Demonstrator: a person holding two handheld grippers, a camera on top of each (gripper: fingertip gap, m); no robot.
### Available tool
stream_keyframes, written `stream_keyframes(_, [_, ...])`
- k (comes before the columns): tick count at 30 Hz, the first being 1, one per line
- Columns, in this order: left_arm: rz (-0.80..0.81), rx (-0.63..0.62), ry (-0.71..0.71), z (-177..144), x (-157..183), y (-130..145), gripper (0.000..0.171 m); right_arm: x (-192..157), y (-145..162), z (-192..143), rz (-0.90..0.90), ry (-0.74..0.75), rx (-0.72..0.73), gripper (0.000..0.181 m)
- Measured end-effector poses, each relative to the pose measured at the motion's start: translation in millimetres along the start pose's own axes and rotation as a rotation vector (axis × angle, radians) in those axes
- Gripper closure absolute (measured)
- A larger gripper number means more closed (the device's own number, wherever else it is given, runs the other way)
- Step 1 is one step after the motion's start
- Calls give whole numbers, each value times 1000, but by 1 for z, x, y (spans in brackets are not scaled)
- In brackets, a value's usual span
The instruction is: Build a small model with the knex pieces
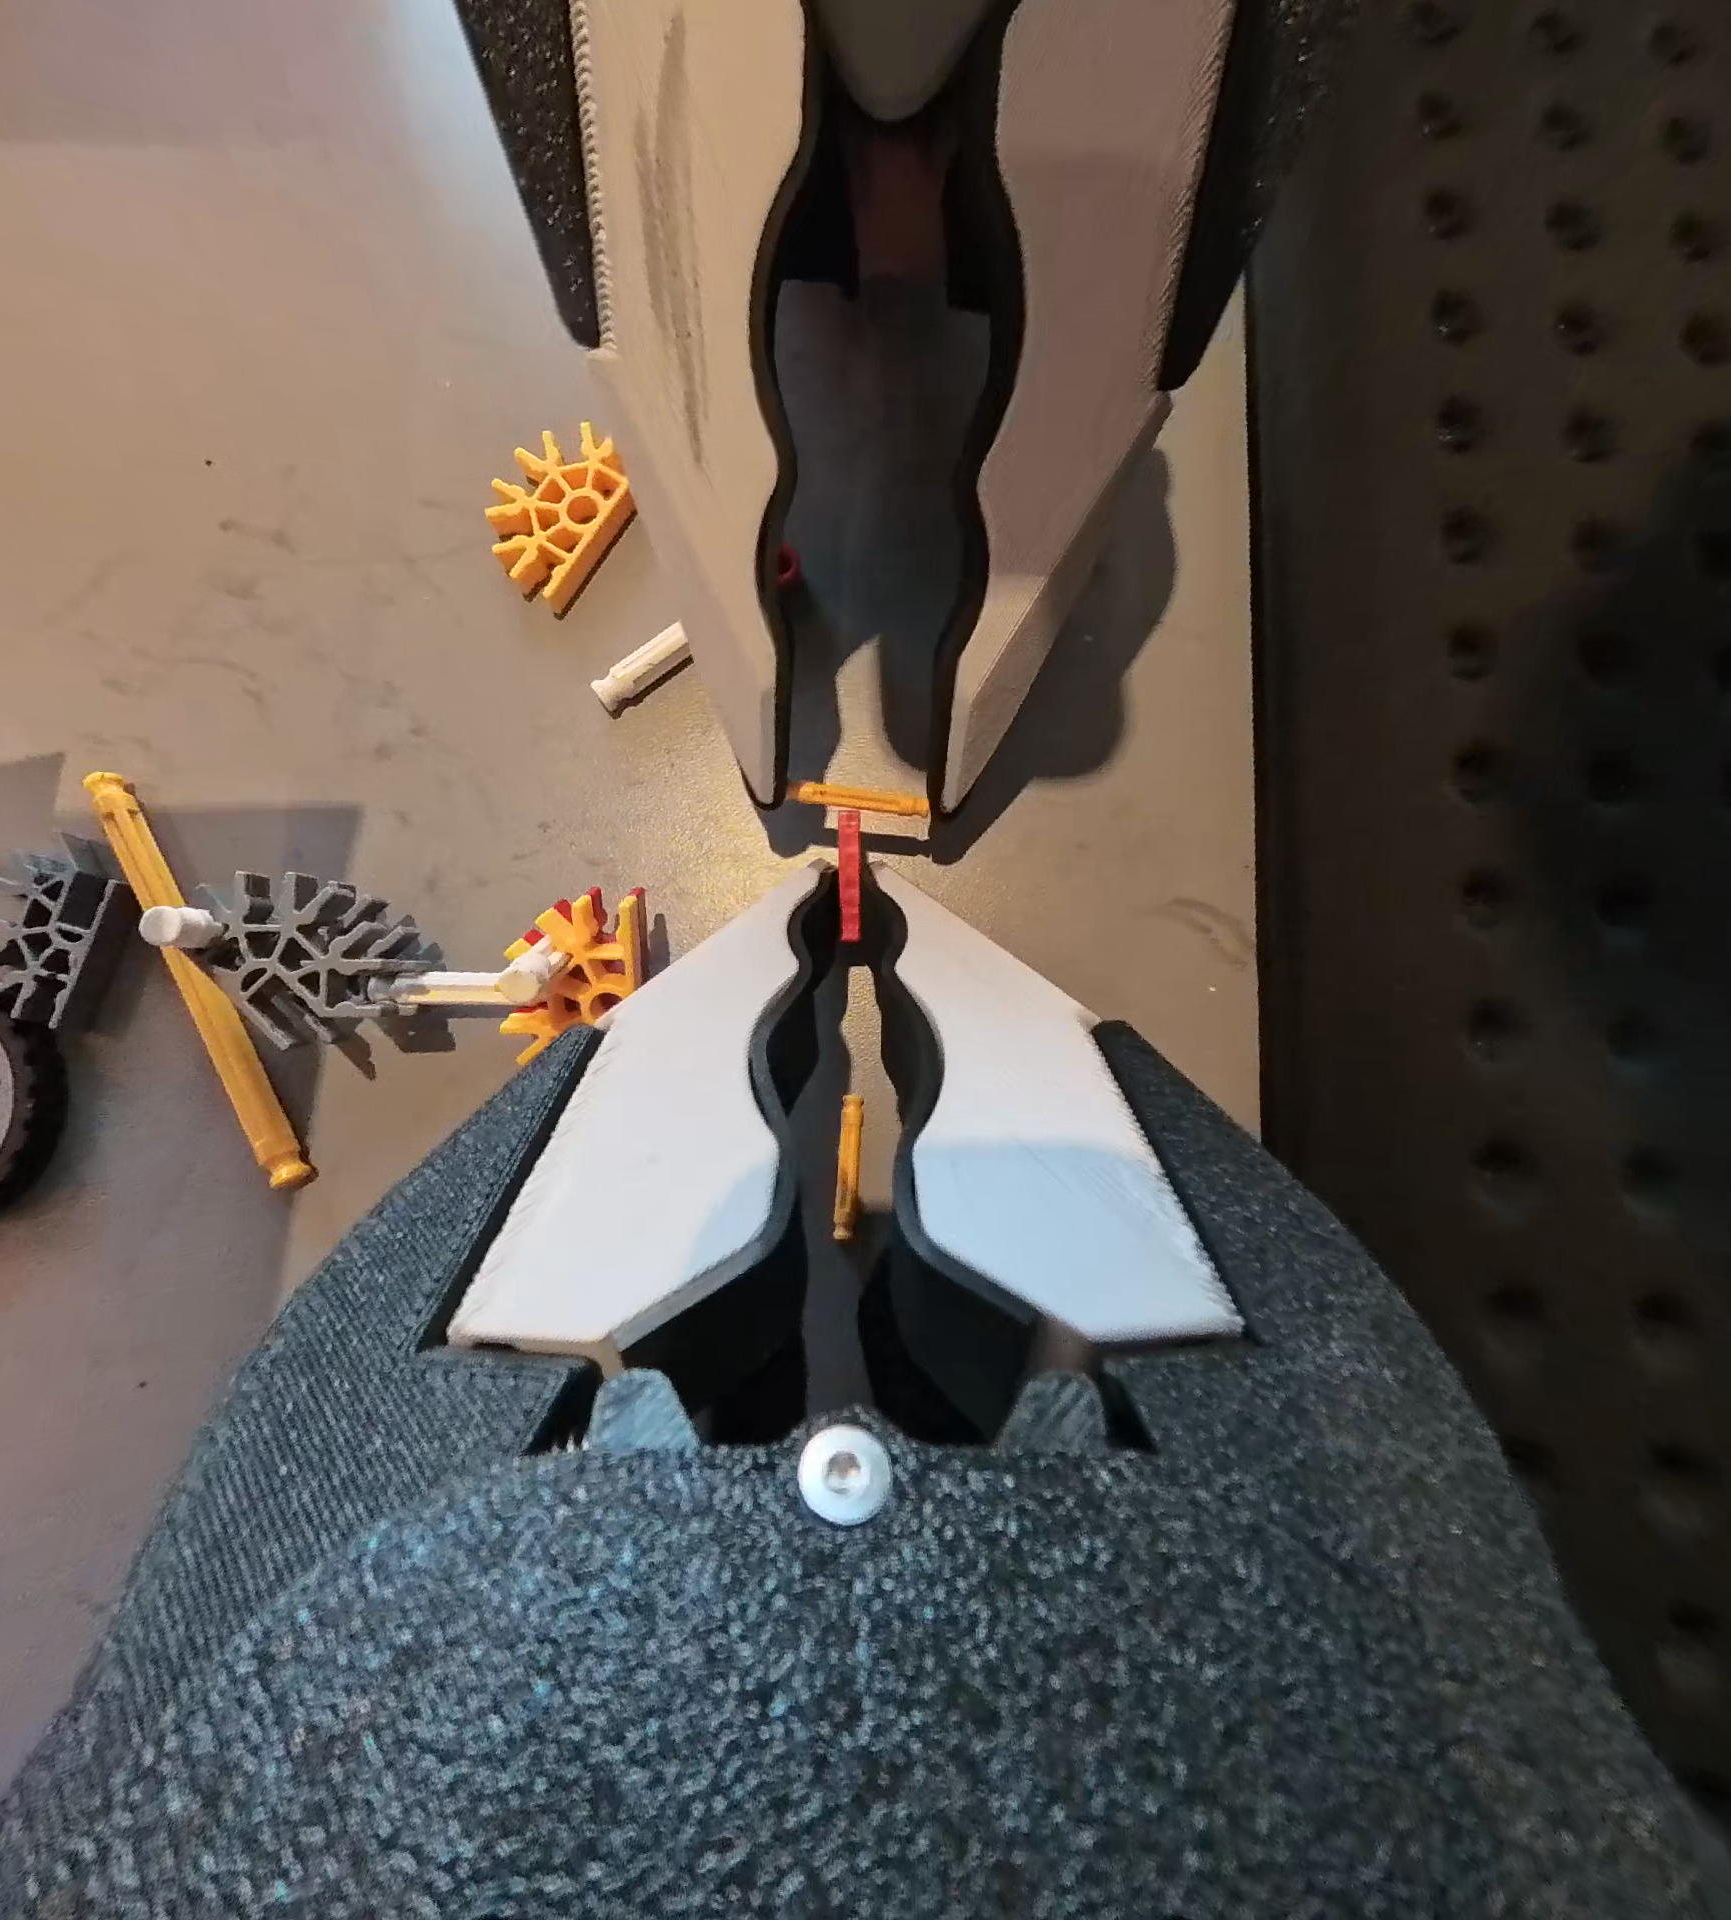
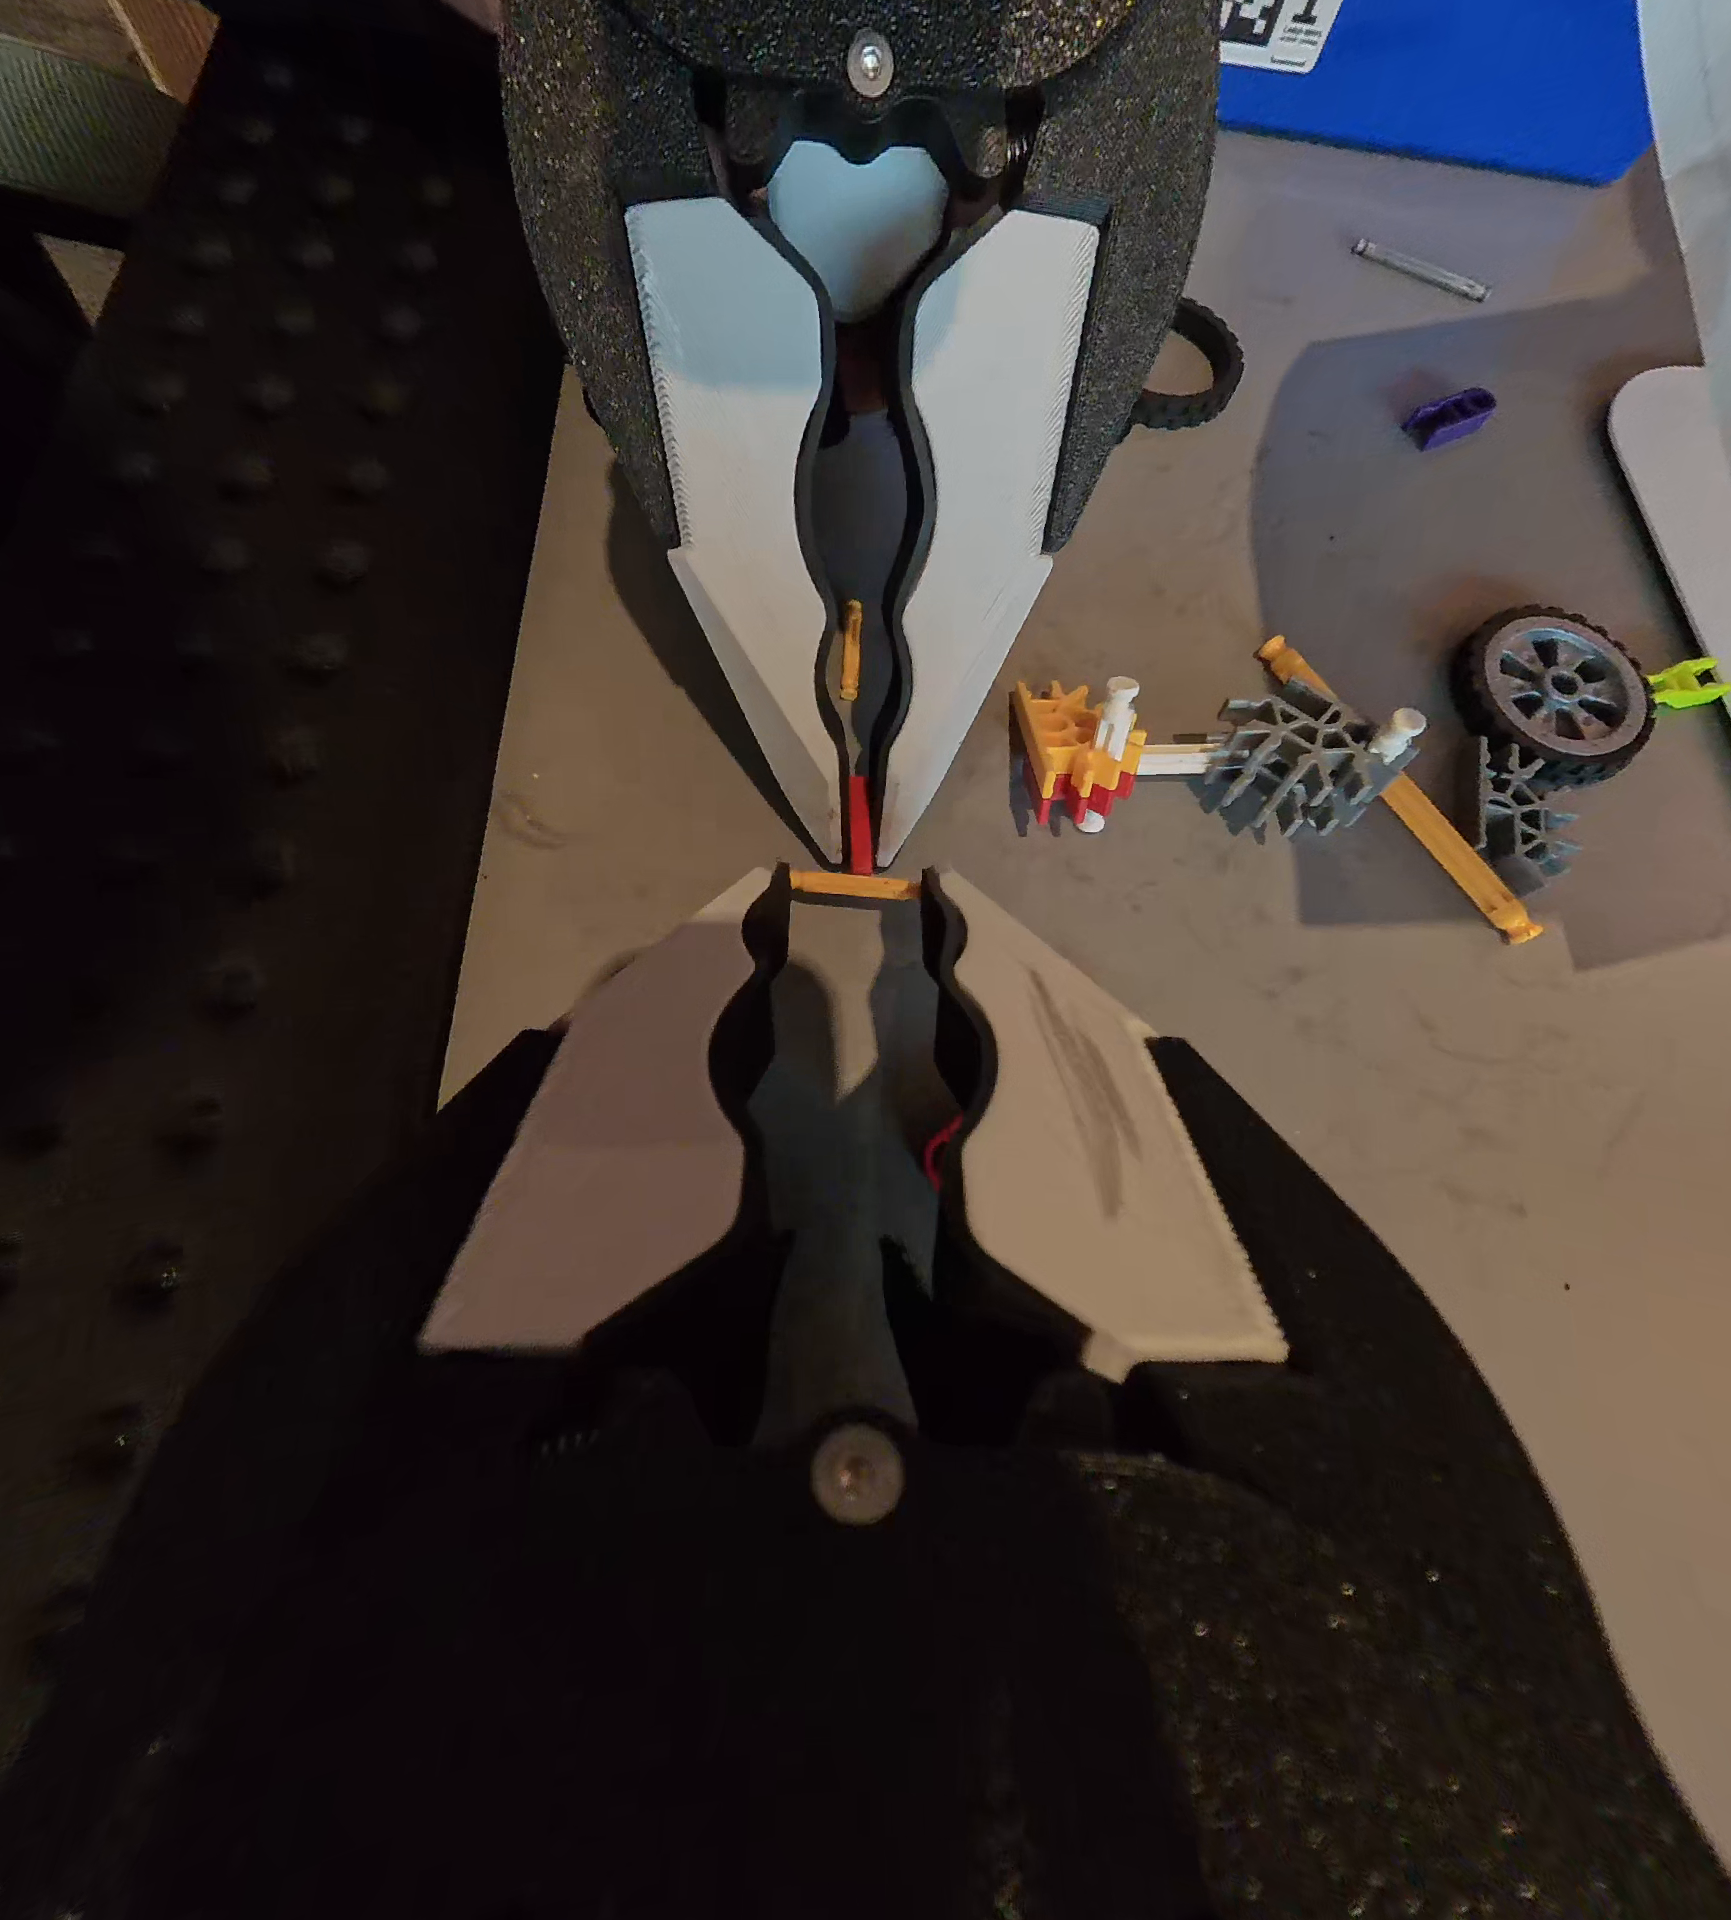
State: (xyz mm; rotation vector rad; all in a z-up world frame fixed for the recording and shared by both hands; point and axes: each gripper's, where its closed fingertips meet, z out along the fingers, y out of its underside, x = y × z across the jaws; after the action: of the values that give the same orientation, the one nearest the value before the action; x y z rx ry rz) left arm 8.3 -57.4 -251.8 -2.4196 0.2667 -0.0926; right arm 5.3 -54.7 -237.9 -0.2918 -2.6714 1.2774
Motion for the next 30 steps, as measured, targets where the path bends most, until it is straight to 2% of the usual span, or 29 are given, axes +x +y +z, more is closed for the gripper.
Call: stream_keyframes(30, [42, 31, -30, 1, 0, 0, 171, 0, -4, 7, -51, -20, -1, 160])
